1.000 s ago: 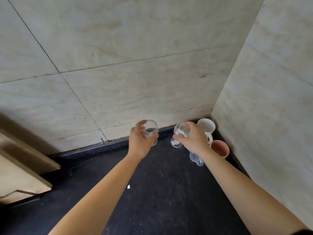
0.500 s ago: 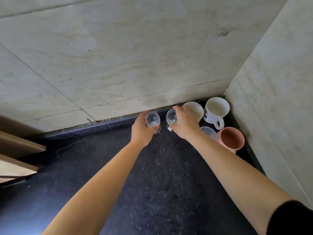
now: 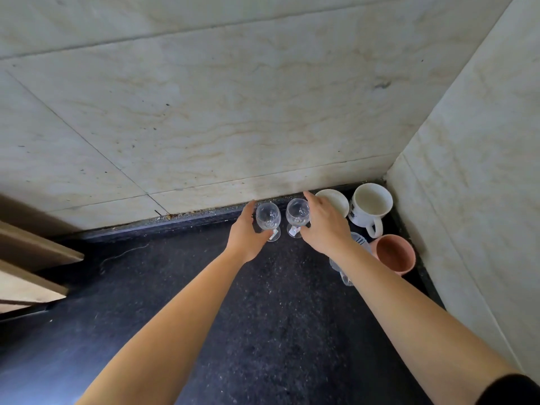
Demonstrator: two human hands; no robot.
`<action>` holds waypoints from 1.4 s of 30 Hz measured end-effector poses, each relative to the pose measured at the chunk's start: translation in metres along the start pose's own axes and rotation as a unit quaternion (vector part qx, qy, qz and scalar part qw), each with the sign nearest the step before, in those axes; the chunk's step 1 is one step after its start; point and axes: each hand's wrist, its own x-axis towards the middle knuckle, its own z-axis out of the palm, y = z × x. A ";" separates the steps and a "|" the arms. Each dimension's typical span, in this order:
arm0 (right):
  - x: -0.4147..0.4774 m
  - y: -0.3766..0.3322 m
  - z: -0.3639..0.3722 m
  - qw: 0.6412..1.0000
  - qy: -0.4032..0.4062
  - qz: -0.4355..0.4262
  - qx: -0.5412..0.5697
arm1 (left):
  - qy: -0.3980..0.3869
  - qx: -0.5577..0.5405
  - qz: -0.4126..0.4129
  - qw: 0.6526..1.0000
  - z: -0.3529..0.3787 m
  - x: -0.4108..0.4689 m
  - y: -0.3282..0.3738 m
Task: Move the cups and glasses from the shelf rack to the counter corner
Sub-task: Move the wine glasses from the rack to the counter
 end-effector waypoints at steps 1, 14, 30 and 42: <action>-0.004 -0.002 -0.007 1.000 0.005 -0.005 -0.003 | 0.004 0.015 -0.003 1.000 -0.007 -0.005 0.003; -0.042 -0.148 -0.128 0.905 0.313 -0.288 -0.034 | 0.420 0.324 0.136 0.837 -0.220 -0.184 0.071; -0.345 -0.504 0.044 0.723 0.151 -0.667 0.096 | 0.618 0.358 -0.231 0.660 -0.331 -0.666 -0.124; -0.812 -0.707 0.244 0.512 0.017 -0.840 0.177 | 0.693 0.327 -0.429 0.478 -0.307 -1.126 -0.295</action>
